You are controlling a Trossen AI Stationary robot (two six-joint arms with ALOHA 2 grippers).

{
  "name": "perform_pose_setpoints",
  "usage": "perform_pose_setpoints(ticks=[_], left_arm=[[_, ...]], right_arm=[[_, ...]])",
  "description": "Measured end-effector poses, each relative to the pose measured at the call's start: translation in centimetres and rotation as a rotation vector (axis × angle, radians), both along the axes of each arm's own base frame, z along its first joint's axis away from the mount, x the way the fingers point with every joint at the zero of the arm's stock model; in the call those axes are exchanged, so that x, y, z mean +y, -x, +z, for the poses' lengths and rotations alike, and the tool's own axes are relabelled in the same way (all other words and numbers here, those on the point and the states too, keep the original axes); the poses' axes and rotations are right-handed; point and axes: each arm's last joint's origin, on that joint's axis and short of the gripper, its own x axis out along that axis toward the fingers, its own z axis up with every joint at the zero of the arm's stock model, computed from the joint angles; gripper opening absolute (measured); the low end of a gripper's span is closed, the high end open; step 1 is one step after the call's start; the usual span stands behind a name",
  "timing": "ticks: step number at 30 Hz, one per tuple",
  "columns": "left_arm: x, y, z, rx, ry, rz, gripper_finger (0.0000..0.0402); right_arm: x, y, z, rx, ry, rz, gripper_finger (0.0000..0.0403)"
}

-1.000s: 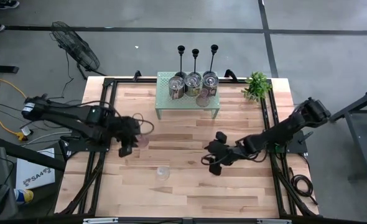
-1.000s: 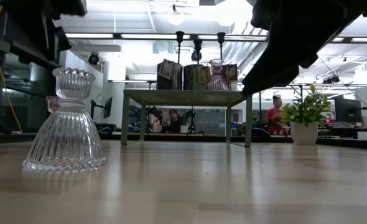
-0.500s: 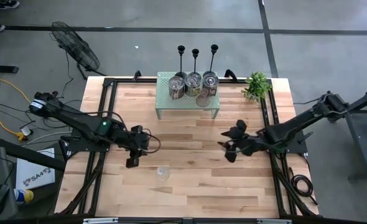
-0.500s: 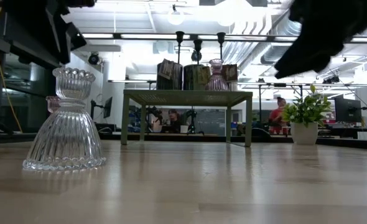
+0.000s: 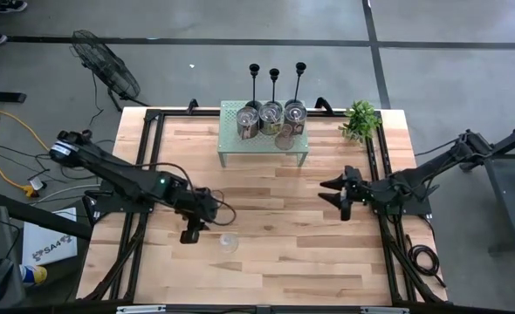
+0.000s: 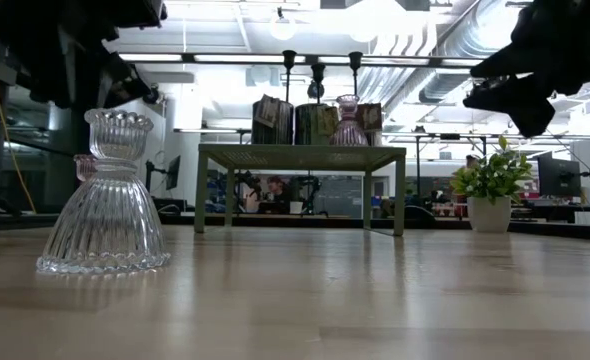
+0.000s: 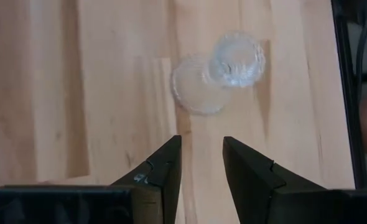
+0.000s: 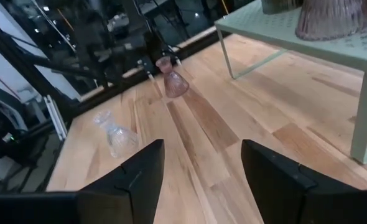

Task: Pick & Place candle stick holders
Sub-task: Put the transparent glass candle holder on the shelf aligned with the pink glass candle holder

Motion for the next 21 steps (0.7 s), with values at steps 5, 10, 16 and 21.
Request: perform_pose_setpoints(ticks=[5, 10, 16, 21], left_arm=[[-1.3, -0.8, -1.4, 0.035, 0.009, -0.081, 0.0139], [-3.0, -1.7, -3.2, 0.045, -0.029, -0.152, 0.0214], [-4.7, -2.6, -4.9, 0.014, -0.077, -0.201, 0.0269], [-4.8, -3.2, -5.3, -0.033, -0.154, -0.152, 0.0274]], right_arm=[[-0.1, 0.2, 0.3, -0.018, 0.018, 0.005, 0.0206], [-0.1, 0.2, 0.2, -0.006, 0.029, 0.005, 0.0206], [-0.1, 0.2, 0.2, -0.003, 0.029, 0.005, 0.0206], [-0.1, 0.2, 0.1, -0.003, 0.028, 0.005, 0.0206]])
